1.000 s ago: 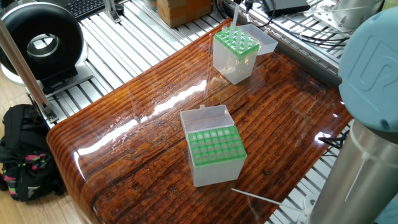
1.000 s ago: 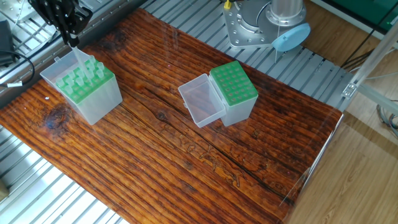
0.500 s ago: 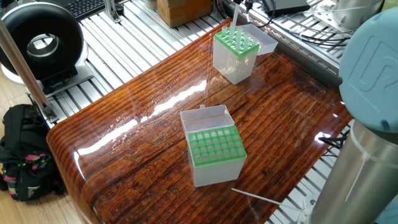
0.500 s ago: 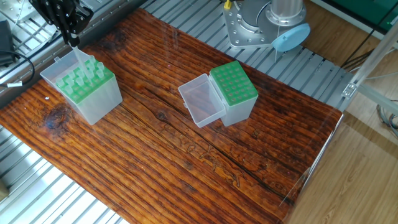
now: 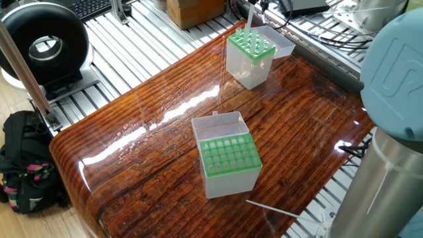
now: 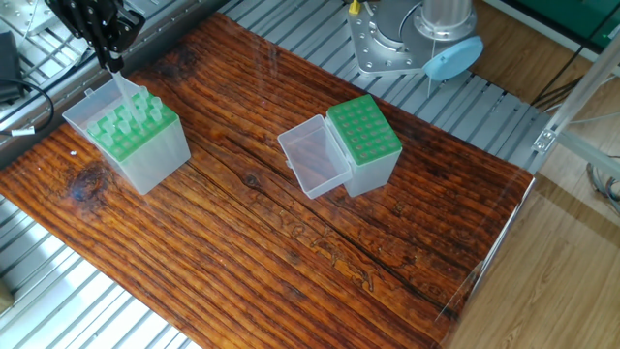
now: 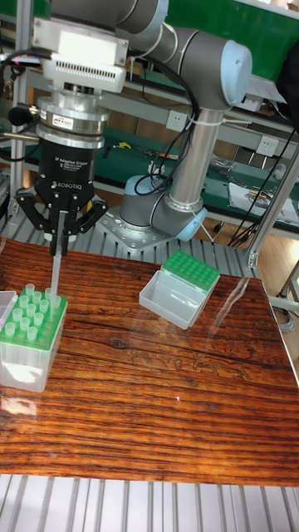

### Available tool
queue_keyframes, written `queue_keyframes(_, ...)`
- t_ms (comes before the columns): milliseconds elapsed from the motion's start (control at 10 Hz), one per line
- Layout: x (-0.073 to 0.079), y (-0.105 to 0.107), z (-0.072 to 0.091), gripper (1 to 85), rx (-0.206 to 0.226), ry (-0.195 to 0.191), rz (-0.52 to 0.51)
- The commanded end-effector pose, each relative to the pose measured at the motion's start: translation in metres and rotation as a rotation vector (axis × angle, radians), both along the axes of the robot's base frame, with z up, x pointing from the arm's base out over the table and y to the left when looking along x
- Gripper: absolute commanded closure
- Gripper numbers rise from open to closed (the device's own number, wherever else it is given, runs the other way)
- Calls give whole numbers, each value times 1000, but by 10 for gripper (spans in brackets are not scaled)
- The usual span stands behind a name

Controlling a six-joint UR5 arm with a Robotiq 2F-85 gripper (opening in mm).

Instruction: Transfer all large pipette tips from one holder to another

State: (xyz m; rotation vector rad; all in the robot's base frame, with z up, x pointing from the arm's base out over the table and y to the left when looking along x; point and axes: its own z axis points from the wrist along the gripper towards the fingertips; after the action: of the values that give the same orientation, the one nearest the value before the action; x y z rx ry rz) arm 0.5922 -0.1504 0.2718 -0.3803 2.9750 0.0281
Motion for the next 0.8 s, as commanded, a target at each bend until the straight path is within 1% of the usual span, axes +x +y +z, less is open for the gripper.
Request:
queue_keyframes(0, 5, 4, -1, 807, 16, -6, 0)
queue_keyframes(700, 6, 0, -5, 763, 6, 1, 20)
